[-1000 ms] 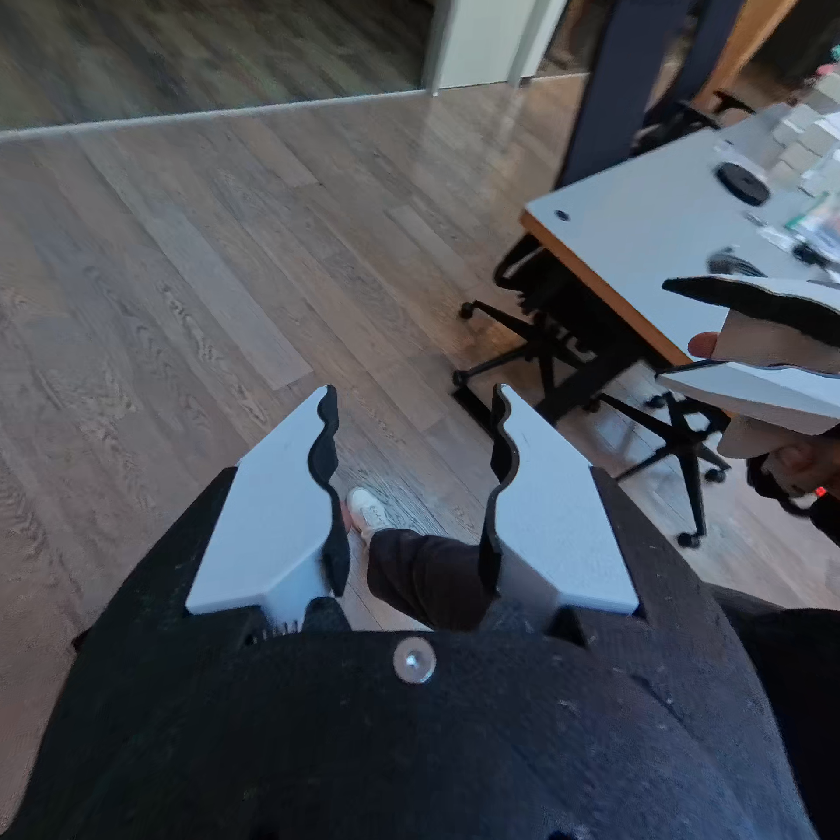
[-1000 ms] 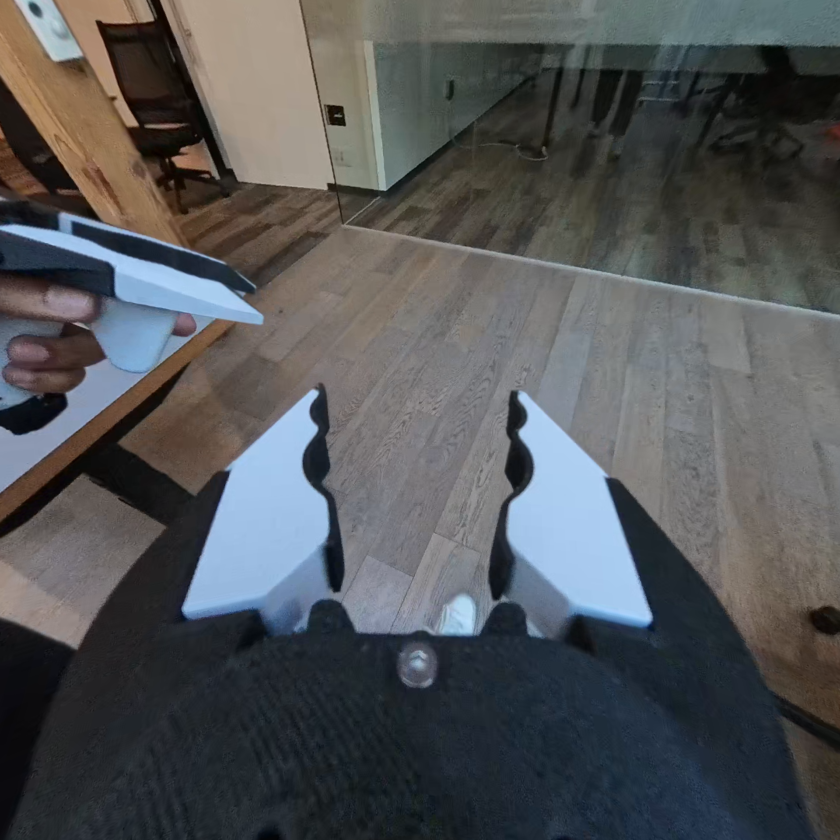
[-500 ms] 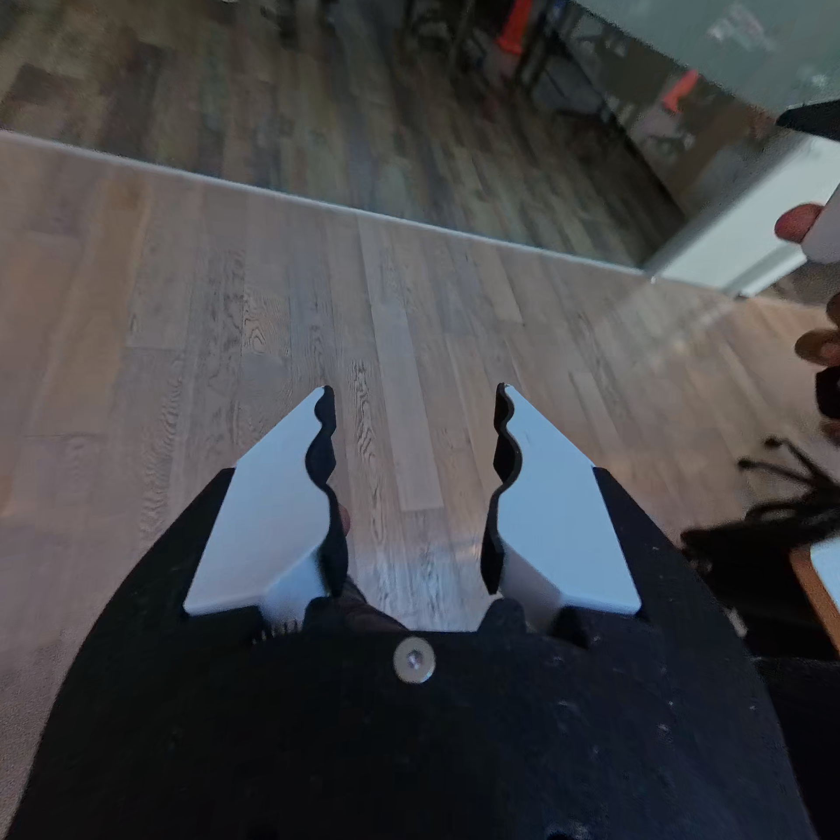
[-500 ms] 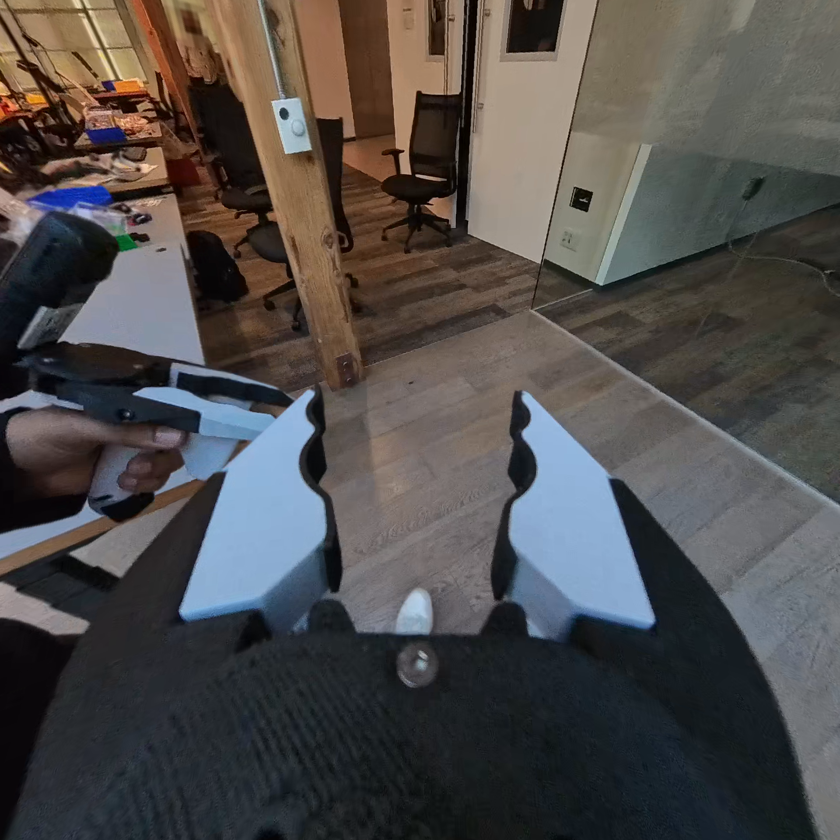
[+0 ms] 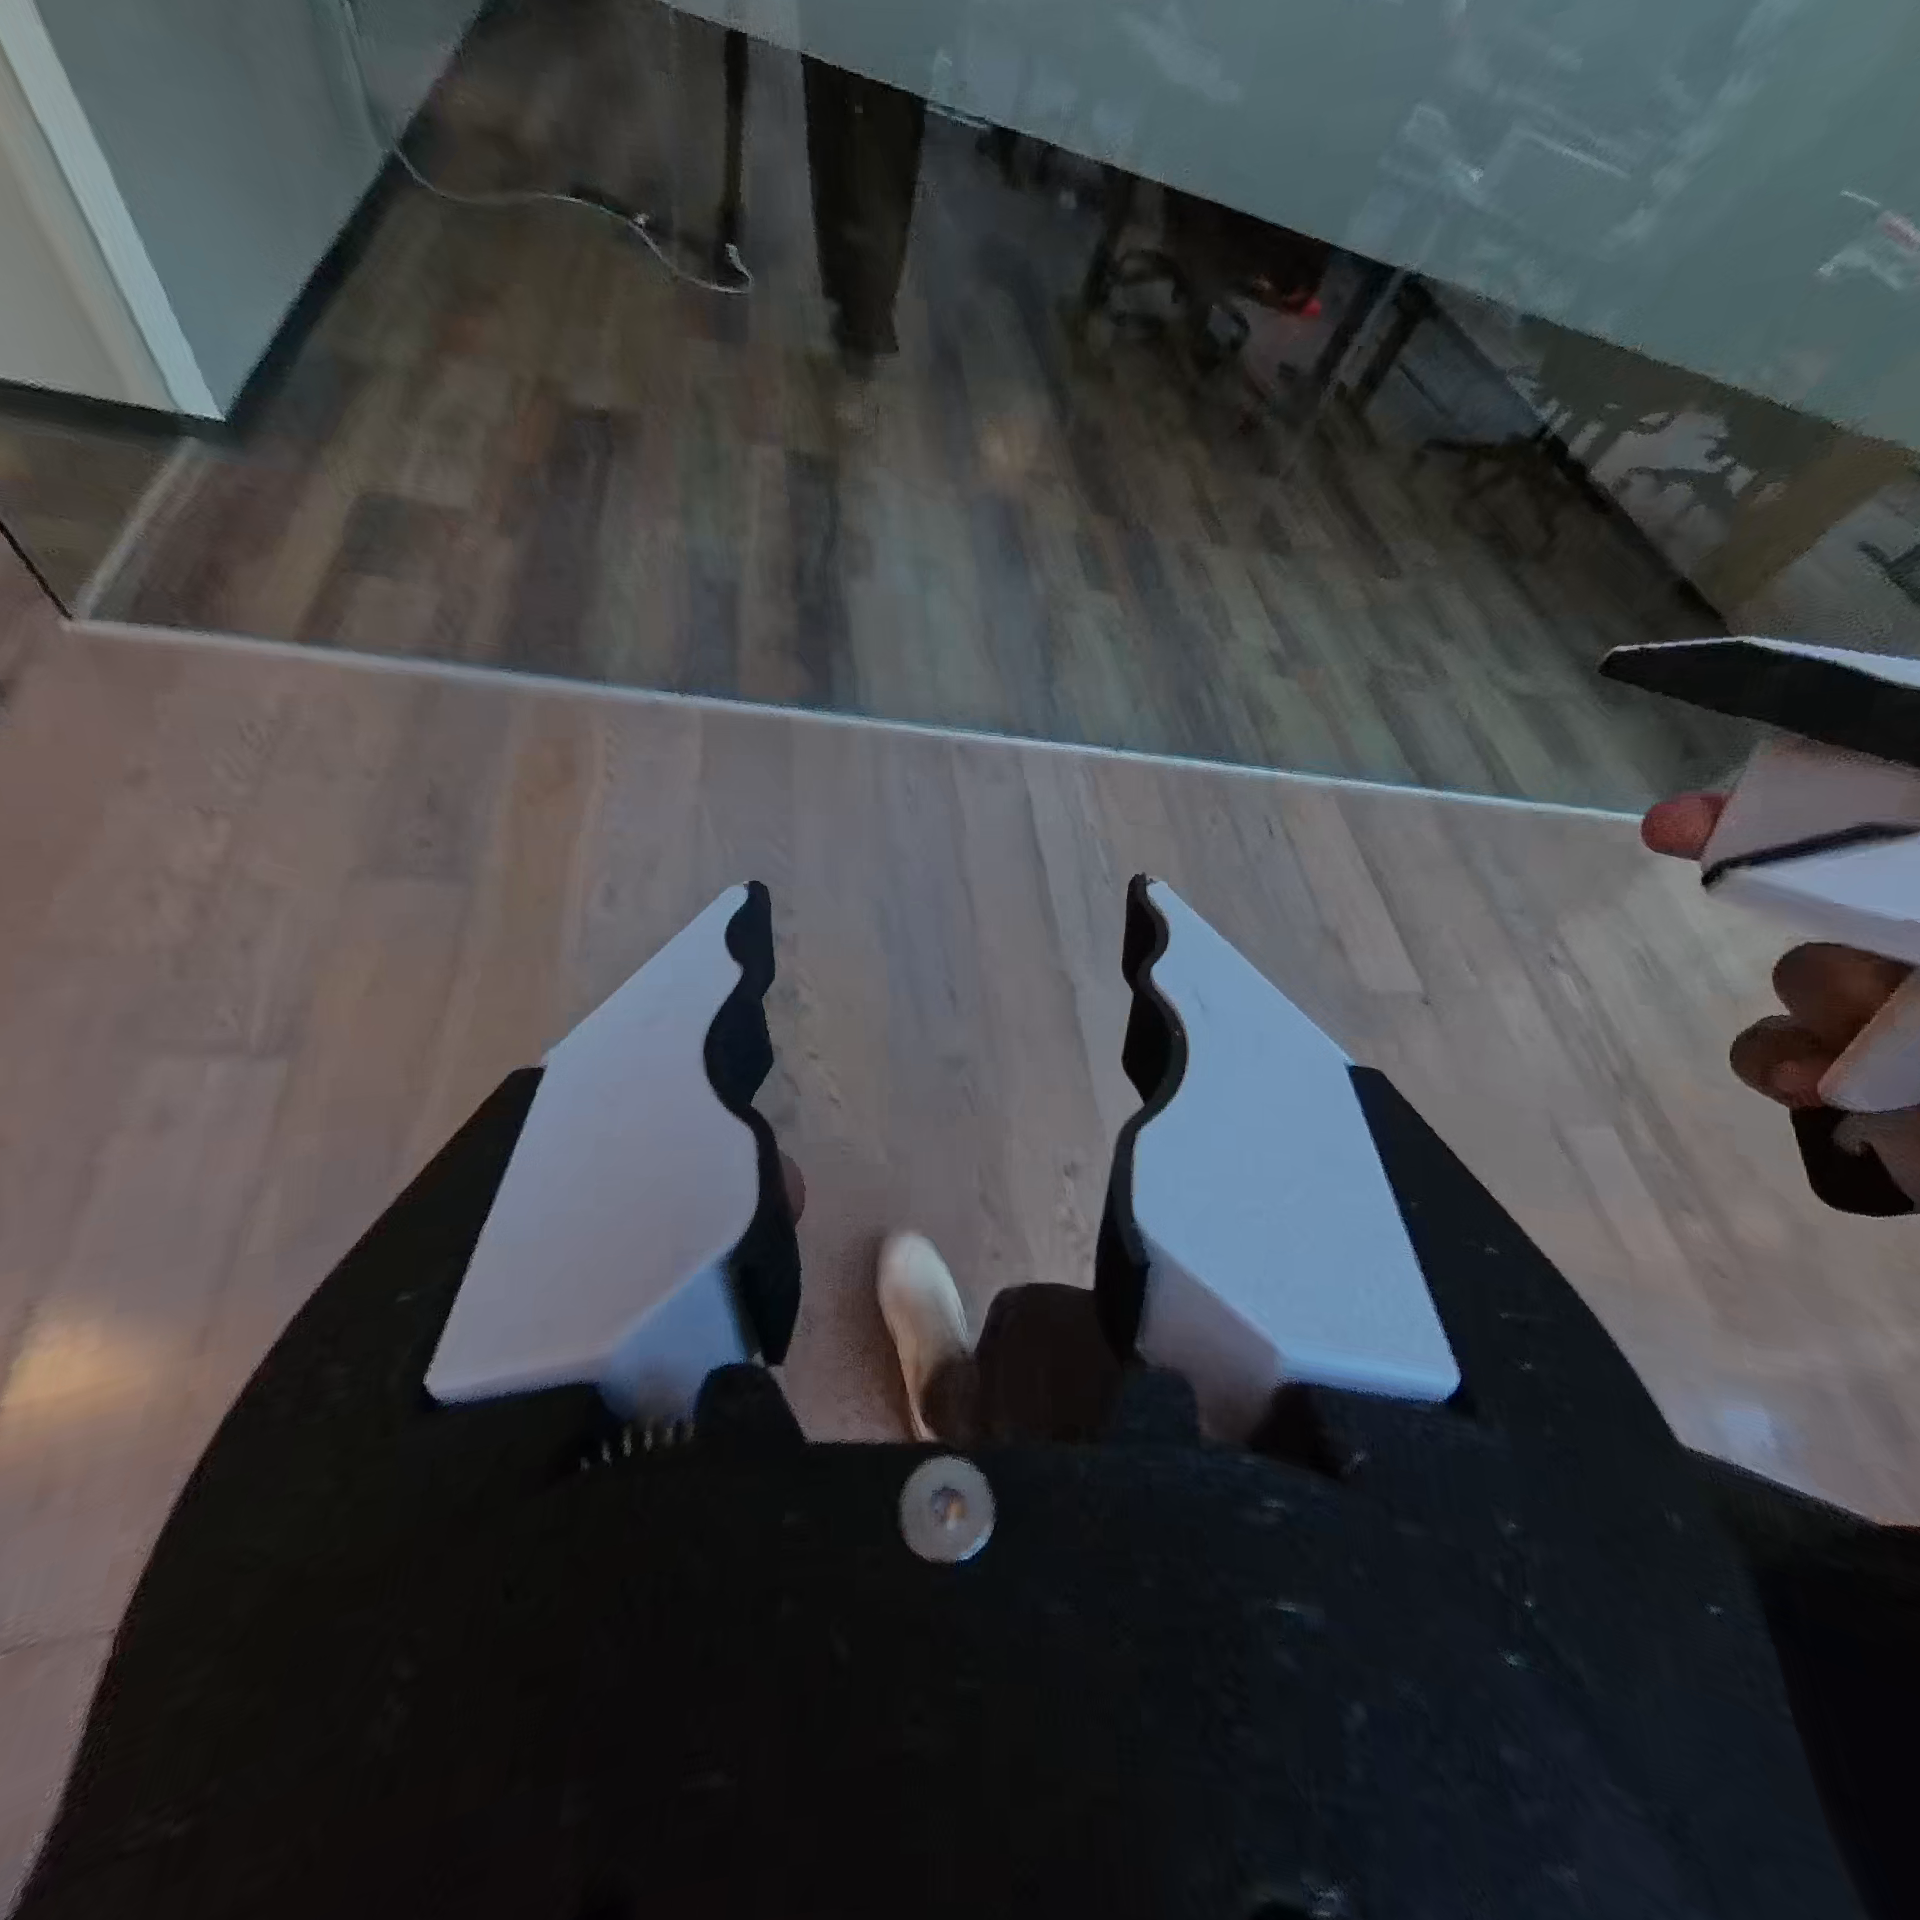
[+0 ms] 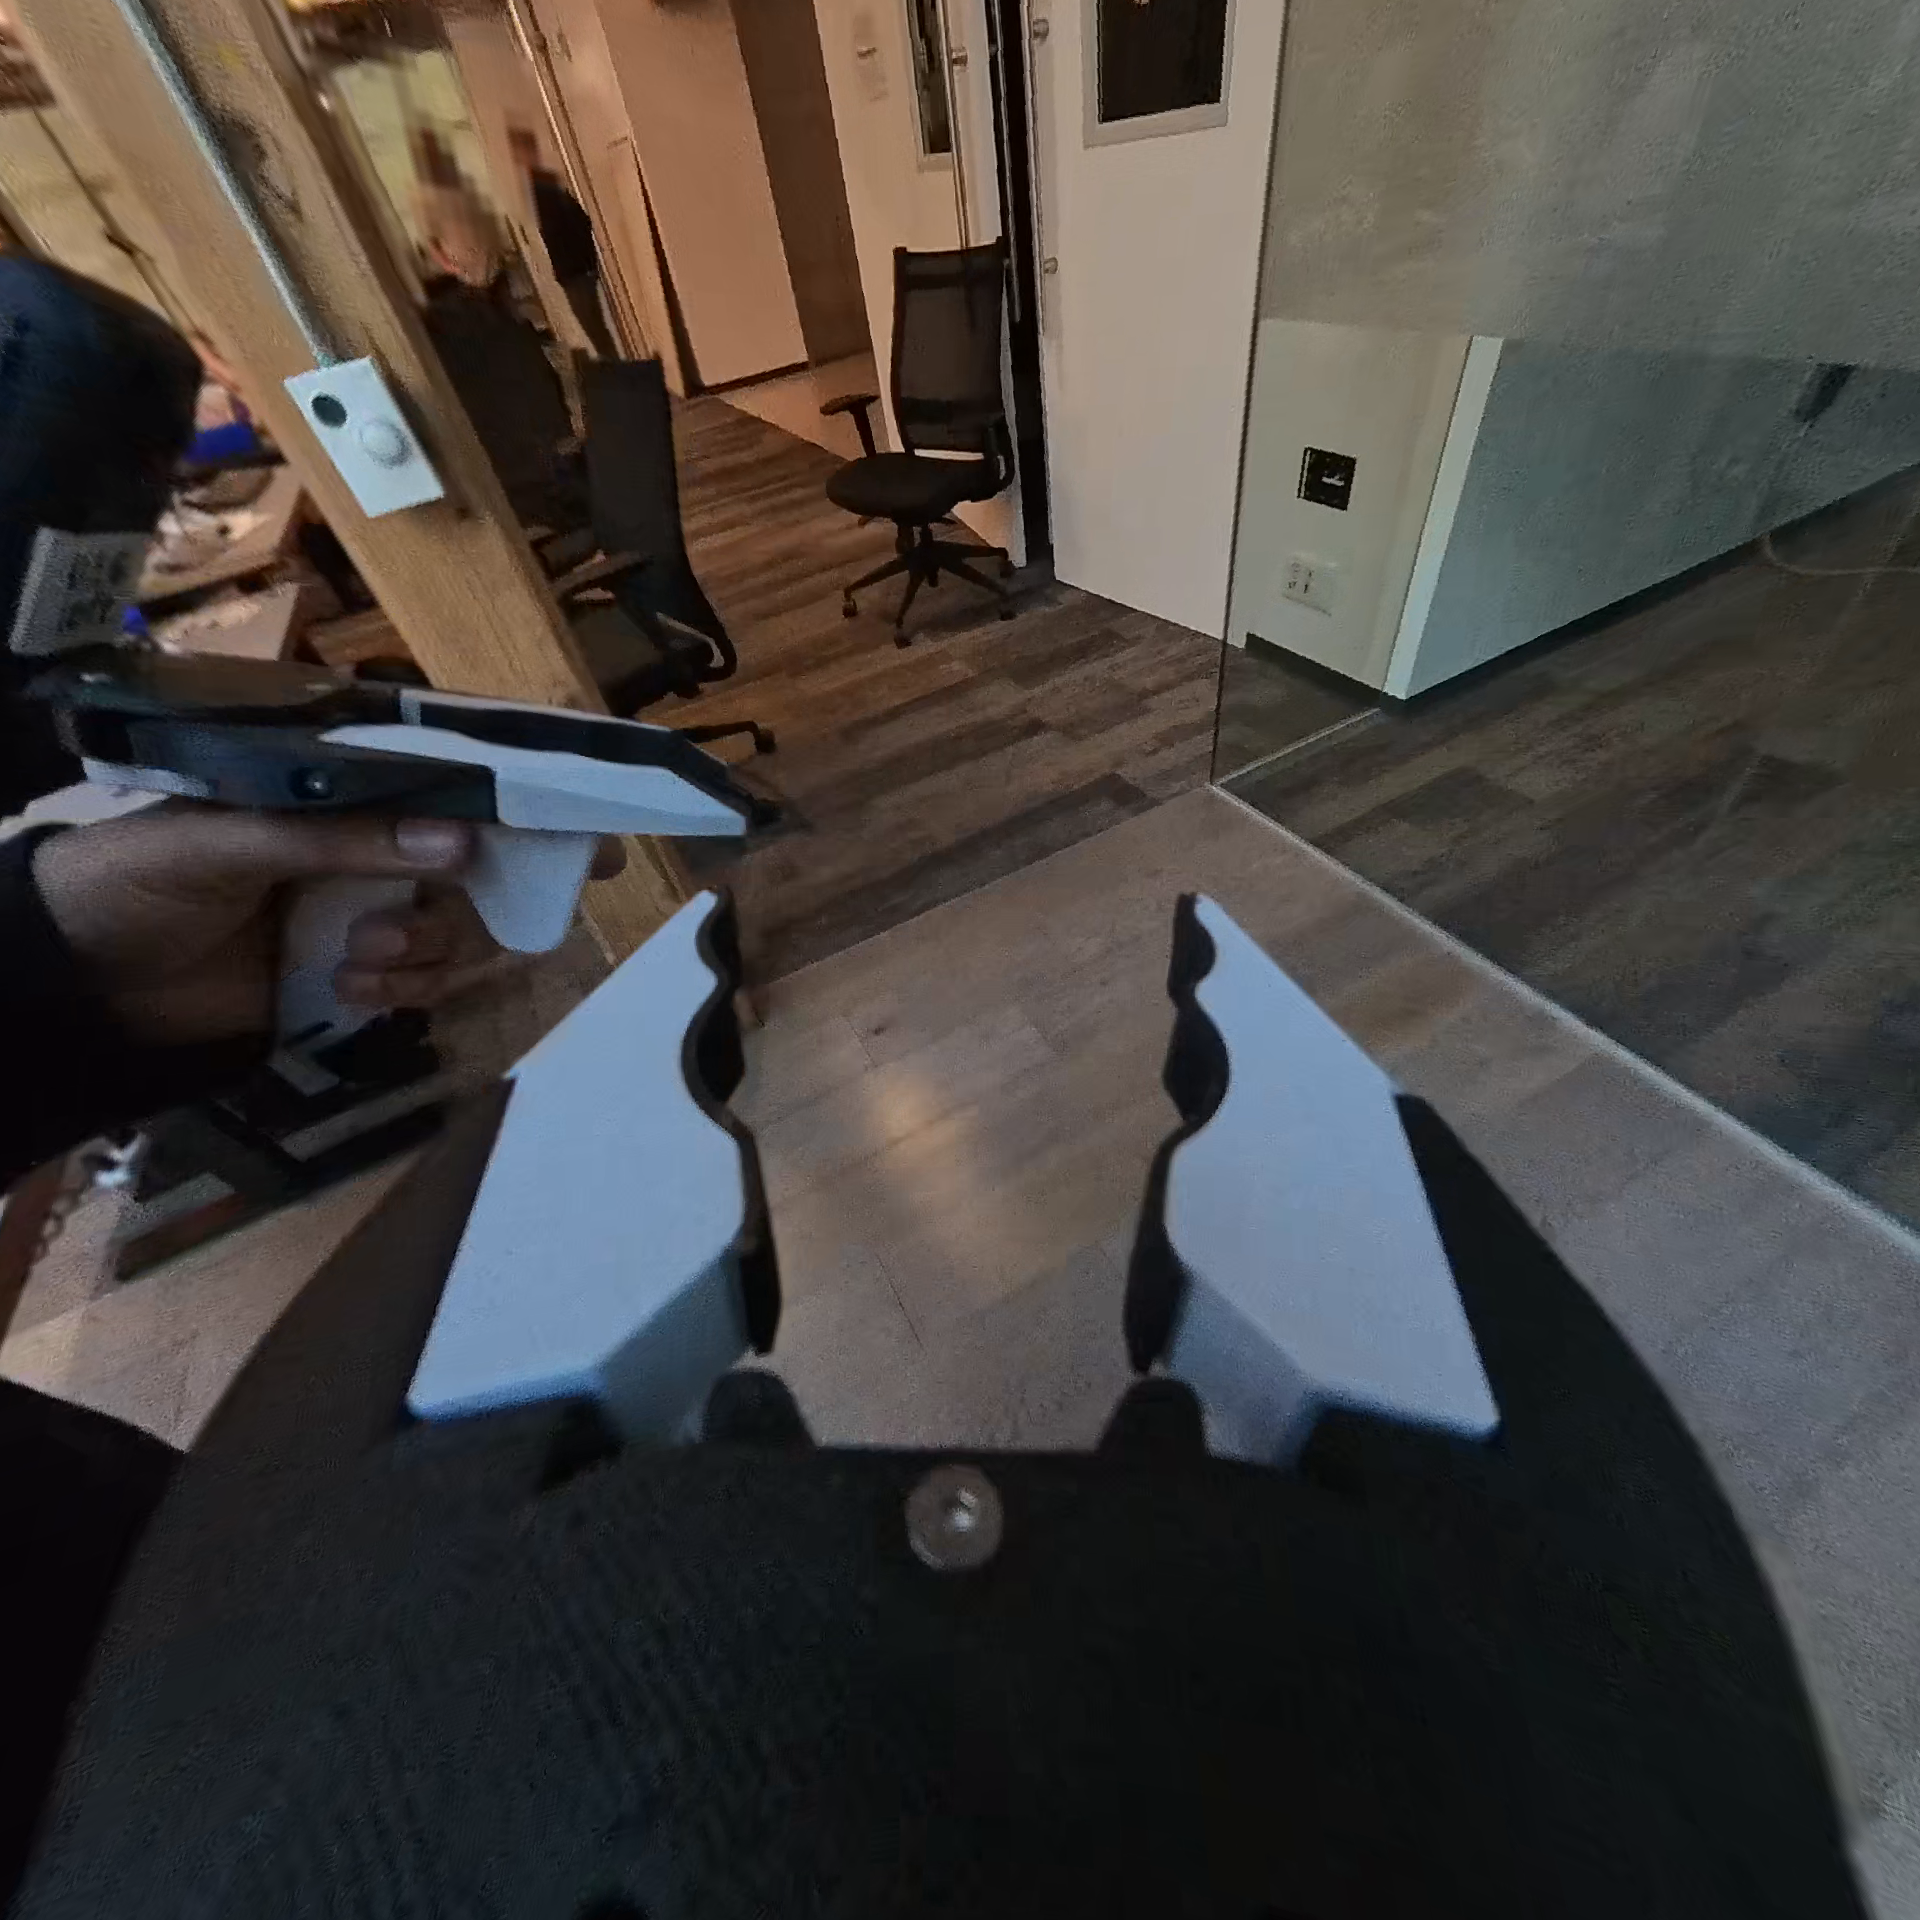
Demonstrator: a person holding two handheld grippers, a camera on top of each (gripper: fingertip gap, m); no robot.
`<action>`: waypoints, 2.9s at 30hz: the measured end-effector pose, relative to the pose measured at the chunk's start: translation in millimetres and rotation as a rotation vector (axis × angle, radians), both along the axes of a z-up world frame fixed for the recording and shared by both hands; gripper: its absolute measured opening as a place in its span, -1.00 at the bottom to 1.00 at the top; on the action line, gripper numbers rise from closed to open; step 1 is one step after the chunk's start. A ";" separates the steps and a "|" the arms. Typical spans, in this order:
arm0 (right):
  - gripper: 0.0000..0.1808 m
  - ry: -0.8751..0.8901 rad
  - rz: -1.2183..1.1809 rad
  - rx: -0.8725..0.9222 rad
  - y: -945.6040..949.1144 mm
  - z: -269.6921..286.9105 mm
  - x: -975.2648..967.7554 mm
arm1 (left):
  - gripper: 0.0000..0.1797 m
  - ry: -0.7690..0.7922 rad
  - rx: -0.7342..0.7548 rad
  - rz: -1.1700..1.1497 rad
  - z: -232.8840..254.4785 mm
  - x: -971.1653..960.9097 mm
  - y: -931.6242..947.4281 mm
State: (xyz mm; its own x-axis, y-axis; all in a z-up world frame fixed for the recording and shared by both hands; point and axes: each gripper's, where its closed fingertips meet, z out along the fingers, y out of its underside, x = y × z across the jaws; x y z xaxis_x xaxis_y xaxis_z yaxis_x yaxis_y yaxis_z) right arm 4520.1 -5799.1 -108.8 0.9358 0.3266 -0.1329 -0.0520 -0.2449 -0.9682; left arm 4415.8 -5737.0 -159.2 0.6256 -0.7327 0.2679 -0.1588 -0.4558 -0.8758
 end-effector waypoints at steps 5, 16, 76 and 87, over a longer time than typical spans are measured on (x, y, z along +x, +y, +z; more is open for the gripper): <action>-0.04 0.113 0.042 -0.061 179.3 -43.6 33.0 | -0.26 0.079 -0.029 0.077 -45.3 18.2 154.6; -0.06 0.113 0.551 -0.058 570.2 23.5 -15.4 | -0.27 0.056 -0.080 0.430 -10.1 -24.6 479.0; -0.03 -0.078 1.892 -0.080 1892.4 -61.0 -1292.8 | -0.20 0.369 -0.181 1.742 -72.3 -1190.3 1713.1; -0.21 -0.773 2.814 1.084 1774.9 -175.1 -1448.8 | -0.30 0.506 -0.940 2.117 -137.0 -1242.8 1643.0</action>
State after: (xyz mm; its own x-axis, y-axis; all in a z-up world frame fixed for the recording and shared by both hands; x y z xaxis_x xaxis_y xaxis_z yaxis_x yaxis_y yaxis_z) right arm 3071.3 -4024.2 -284.0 -0.8559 -0.3633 0.3681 -0.5148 0.6661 -0.5396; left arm 3172.9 -4094.1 -296.2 0.1595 0.9282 -0.3360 0.8230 -0.3130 -0.4740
